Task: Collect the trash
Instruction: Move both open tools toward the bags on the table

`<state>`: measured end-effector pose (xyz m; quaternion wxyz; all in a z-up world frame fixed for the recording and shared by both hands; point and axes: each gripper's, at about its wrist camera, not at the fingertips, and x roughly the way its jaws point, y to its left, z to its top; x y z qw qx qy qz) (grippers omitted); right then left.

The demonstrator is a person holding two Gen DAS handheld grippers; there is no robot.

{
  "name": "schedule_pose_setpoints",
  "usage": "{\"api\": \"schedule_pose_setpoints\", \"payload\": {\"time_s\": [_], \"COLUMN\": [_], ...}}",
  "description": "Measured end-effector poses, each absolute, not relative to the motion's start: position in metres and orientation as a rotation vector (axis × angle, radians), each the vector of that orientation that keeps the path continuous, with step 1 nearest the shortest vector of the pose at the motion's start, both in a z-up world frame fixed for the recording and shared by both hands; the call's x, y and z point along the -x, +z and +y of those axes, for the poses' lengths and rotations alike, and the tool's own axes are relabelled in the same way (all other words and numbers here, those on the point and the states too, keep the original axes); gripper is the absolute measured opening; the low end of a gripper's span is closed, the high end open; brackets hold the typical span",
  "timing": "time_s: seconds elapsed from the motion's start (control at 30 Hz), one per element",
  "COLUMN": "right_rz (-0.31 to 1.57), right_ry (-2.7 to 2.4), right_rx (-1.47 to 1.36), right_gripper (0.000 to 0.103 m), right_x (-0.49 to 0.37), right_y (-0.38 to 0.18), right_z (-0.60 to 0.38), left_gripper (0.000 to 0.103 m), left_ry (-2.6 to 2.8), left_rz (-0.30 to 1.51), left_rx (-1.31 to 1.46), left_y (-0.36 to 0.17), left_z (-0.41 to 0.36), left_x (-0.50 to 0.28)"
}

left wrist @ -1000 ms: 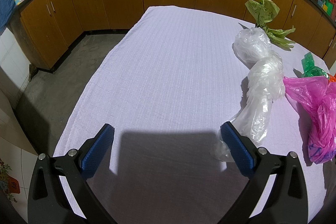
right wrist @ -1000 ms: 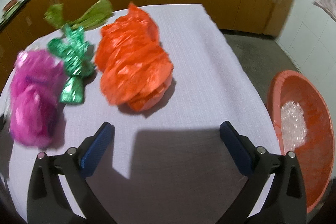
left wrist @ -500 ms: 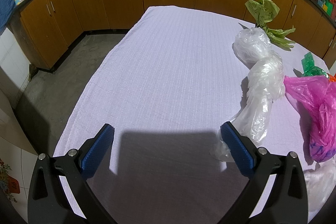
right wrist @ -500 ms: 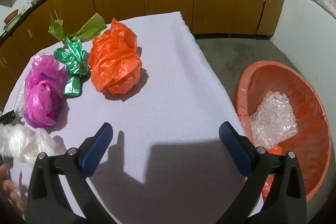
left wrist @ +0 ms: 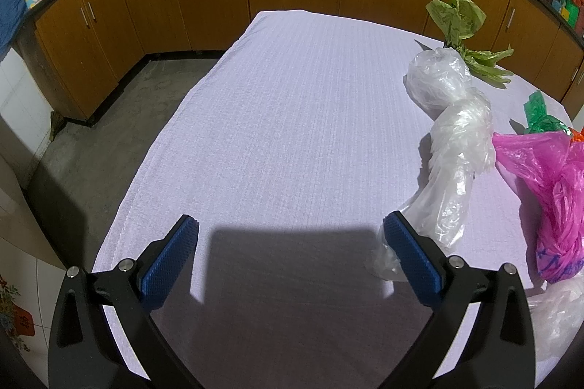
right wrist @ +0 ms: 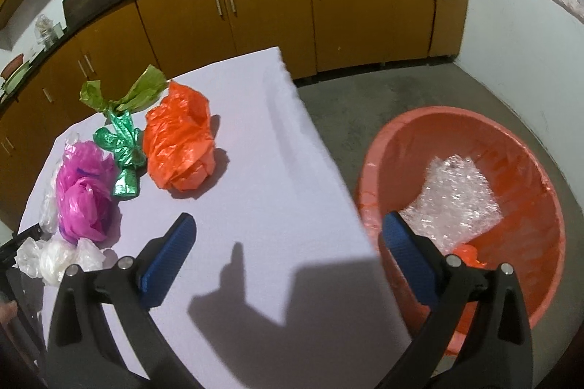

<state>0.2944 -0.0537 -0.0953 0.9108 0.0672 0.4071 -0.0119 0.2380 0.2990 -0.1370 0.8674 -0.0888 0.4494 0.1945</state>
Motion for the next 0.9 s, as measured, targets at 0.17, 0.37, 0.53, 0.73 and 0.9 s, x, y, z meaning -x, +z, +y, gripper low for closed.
{"api": "schedule_pose_setpoints", "payload": {"time_s": [0.17, 0.37, 0.53, 0.73, 0.9], "right_rz": [0.807, 0.733, 0.681, 0.589, 0.540], "right_ry": [-0.093, -0.190, -0.219, -0.140, -0.063], "right_rx": [-0.130, -0.115, -0.093, -0.108, -0.107], "right_gripper": [0.099, 0.099, 0.099, 0.099, 0.099], "right_x": [-0.278, -0.255, -0.243, -0.232, -0.222], "right_y": [-0.082, -0.056, -0.038, -0.014, -0.002], "right_z": [-0.070, -0.091, -0.090, -0.075, -0.056], "left_gripper": [0.102, 0.101, 0.101, 0.101, 0.101], "left_ry": [0.392, 0.499, 0.572, 0.394, 0.228], "left_rz": [0.948, 0.826, 0.686, 0.598, 0.589], "left_rx": [0.179, 0.149, 0.049, 0.045, 0.055], "left_y": [-0.137, -0.120, -0.088, -0.057, -0.053], "left_z": [0.298, 0.295, 0.280, 0.246, 0.205], "left_x": [-0.236, -0.191, -0.156, -0.138, -0.139]}}
